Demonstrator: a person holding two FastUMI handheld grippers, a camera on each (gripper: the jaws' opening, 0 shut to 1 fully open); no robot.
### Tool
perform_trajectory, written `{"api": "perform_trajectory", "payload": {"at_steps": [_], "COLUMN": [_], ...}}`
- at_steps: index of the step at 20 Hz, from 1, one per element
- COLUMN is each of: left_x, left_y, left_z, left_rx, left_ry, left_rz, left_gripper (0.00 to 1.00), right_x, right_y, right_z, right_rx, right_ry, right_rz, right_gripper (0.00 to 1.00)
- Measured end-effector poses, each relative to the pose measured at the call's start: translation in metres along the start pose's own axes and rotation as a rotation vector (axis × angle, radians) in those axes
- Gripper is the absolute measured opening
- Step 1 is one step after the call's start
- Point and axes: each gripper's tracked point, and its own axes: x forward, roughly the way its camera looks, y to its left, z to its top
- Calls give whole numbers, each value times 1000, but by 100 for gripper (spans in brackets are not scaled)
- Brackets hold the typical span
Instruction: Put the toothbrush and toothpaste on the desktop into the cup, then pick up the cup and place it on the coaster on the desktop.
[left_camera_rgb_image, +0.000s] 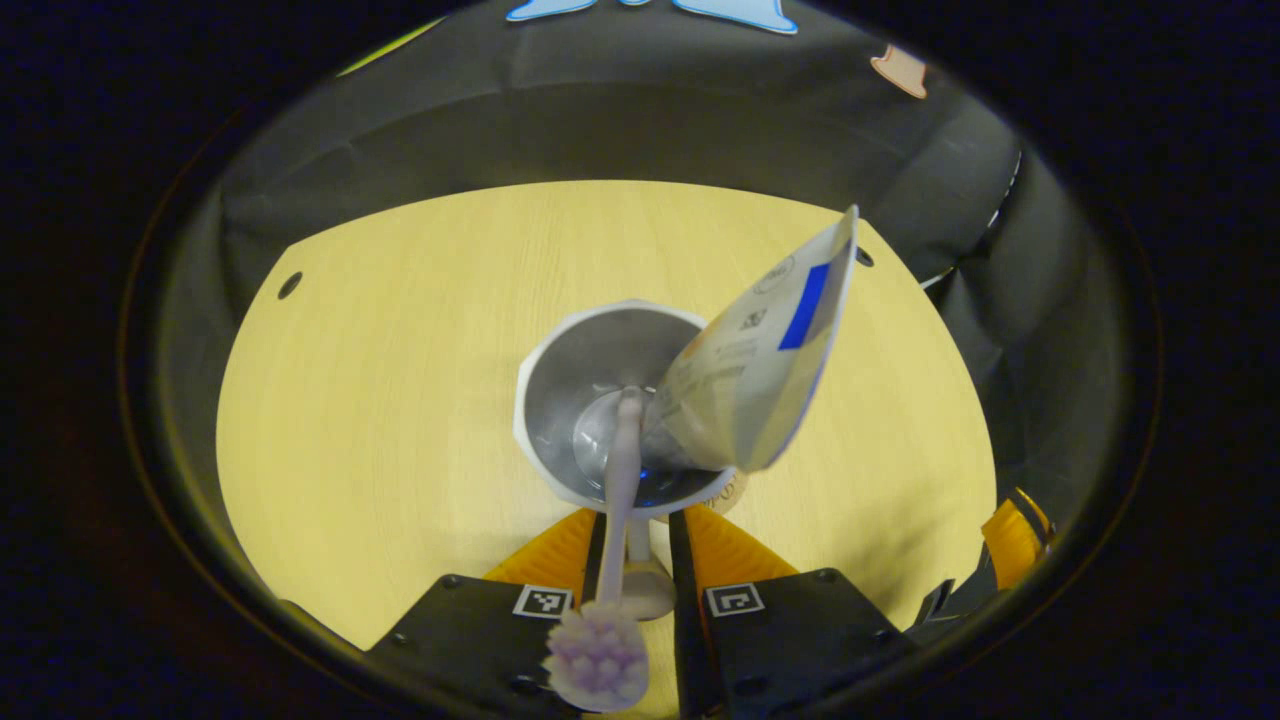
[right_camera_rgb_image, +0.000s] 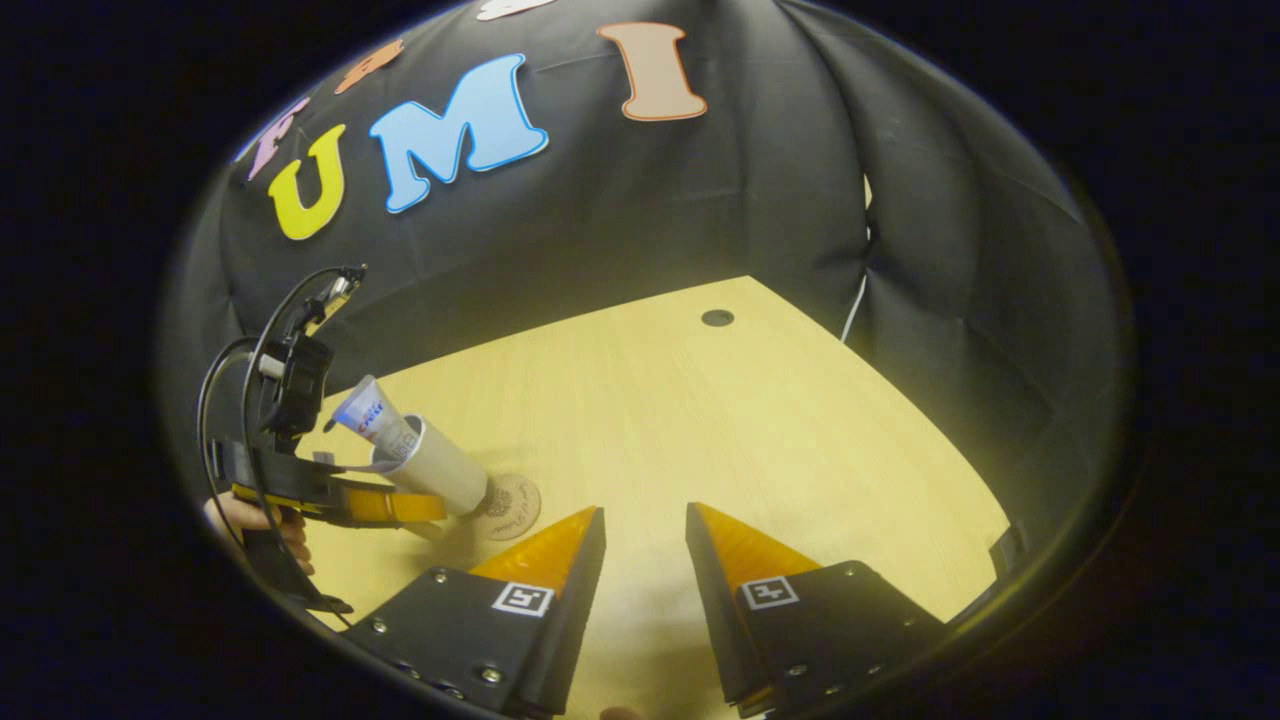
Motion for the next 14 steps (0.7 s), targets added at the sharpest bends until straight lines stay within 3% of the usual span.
{"api": "perform_trajectory", "payload": {"at_steps": [14], "left_x": [21], "left_y": [-29], "left_z": [-14], "left_rx": [72], "left_ry": [50], "left_rz": [28], "left_gripper": [34], "right_x": [3], "right_y": [-12], "right_z": [-9], "right_rx": [37], "right_ry": [21], "right_rz": [-12], "right_gripper": [53]}}
